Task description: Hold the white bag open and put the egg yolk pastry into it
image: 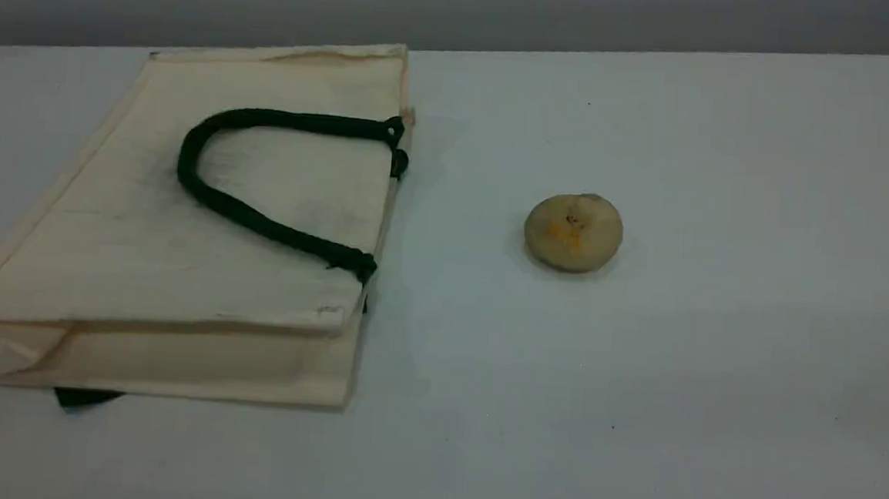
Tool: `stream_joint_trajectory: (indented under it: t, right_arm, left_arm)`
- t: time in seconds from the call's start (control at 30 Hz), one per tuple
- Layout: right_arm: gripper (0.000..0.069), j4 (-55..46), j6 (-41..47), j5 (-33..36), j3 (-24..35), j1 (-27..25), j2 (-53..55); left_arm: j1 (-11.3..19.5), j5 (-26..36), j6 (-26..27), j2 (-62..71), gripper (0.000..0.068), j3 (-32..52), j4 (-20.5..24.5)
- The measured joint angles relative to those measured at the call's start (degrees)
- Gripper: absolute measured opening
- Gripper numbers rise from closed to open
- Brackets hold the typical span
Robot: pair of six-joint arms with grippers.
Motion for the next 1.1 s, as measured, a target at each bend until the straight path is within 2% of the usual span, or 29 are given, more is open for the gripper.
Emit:
stream_joint_trajectory:
  t: [0.13, 0.27, 0.47, 0.77, 1.1]
  right_arm:
    - [0.0494, 0.1, 4.3, -1.6, -0.1, 2.0, 1.9]
    - [0.0494, 0.1, 4.3, -4.9, -1.7, 3.0, 10.1]
    - [0.0494, 0.5, 2.3, -8.8, -9.1, 2.8, 25.1]
    - [0.0494, 4.5, 1.6, -9.9, -20.5, 2.8, 43.8]
    - [0.0494, 9.0, -2.4, -15.6, -21.2, 2.8, 56.2]
  left_arm:
    - [-0.3, -2.7, -3.9, 2.7, 0.0589, -1.7, 2.6]
    - [-1.3, -4.4, -6.3, 8.8, 0.0589, -4.0, 3.3]
    - [-1.3, -6.9, -6.2, 23.1, 0.0589, -9.5, 3.1]
    - [-1.3, -7.6, -6.2, 47.3, 0.0589, -19.2, 3.0]
    - [-1.3, -18.2, -6.2, 69.5, 0.0589, -21.4, 2.2]
